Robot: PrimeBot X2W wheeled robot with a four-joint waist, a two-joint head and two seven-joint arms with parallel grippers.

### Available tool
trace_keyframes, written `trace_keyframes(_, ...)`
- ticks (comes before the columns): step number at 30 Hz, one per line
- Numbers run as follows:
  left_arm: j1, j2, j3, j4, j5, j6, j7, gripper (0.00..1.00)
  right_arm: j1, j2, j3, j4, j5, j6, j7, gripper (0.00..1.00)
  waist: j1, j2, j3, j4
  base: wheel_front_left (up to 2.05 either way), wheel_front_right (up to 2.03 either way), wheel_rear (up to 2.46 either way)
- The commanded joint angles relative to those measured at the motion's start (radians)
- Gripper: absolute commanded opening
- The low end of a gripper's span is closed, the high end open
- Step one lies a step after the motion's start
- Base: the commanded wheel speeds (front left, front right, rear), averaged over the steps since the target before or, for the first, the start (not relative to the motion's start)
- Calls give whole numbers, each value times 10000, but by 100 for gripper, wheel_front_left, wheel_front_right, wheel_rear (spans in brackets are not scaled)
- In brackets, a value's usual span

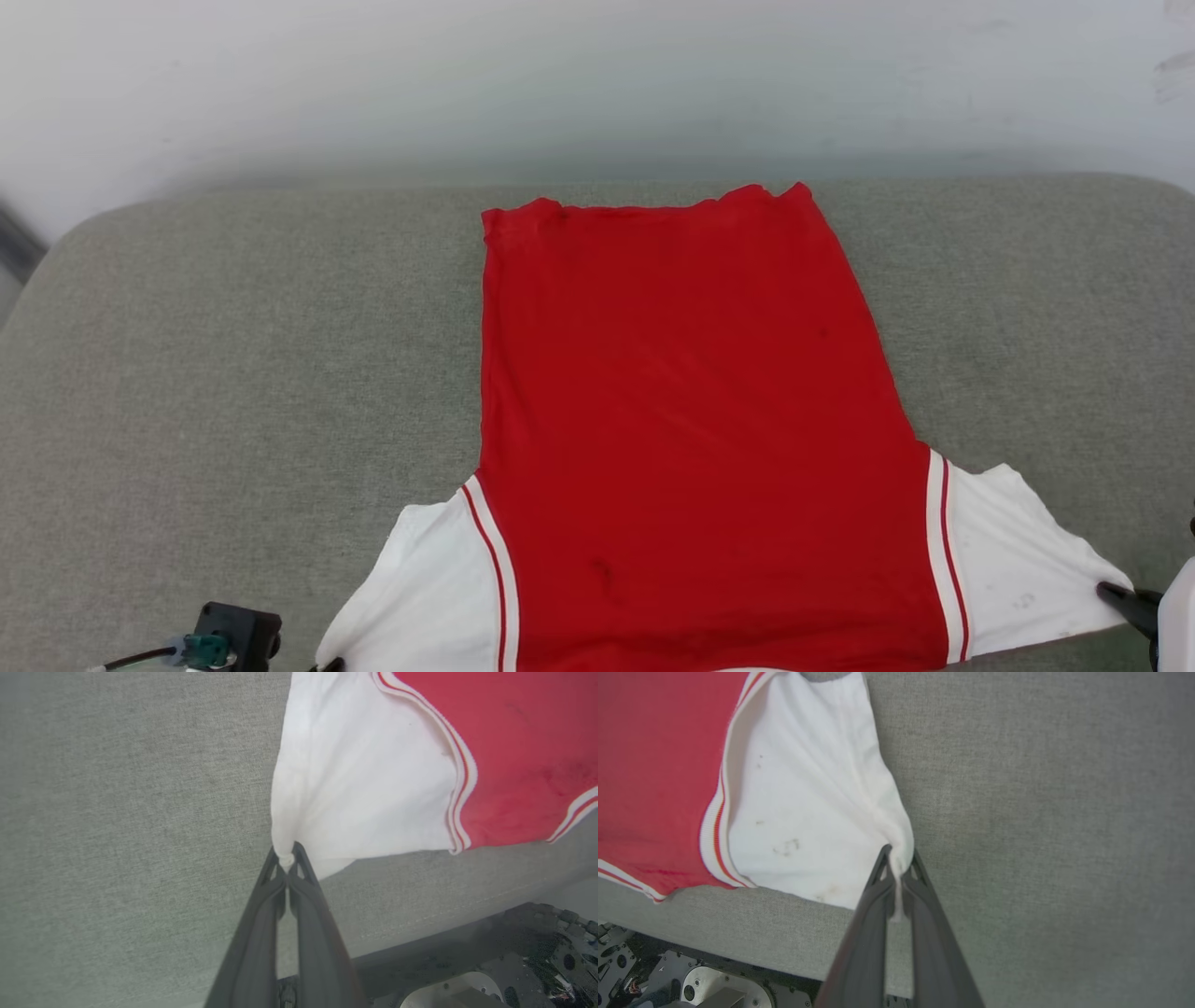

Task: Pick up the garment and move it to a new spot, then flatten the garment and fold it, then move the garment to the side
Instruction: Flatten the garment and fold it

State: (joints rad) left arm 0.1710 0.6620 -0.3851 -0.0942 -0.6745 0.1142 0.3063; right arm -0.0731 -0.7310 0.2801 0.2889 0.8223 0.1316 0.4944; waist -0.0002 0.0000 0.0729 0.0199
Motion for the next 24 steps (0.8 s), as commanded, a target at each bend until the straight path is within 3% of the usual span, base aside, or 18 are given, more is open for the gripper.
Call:
trace_keyframes(1,-77,-35,-26,-113,-56,-27,48,0,112,15,-145,-115,-108,-17,90,0,2,0,93,39,0,0,0)
trace_keyframes(2,-129,-98,-66,-221,-85,-58,59,0,112,48,-253,-204,-178,-15,177,0,2,0,149,71,0,0,0)
trace_keyframes(3,-161,-163,-119,-337,-123,-63,94,0,82,23,-296,-395,-319,-14,127,56,2,0,198,117,0,0,0)
trace_keyframes(4,-176,-210,-179,-480,-161,-88,168,0,126,30,-351,-473,-268,-15,306,100,2,0,248,176,0,0,0)
trace_keyframes(15,-583,-604,-1005,-2511,282,15,744,0,-1511,-199,-1764,-2437,-446,-11,1151,100,2,0,1763,1359,0,0,0)
trace_keyframes(24,-1497,-1412,-2060,-3029,1133,-212,736,0,-4646,-296,-2512,-1891,-1311,-11,2873,100,2,0,3521,2886,0,0,0)
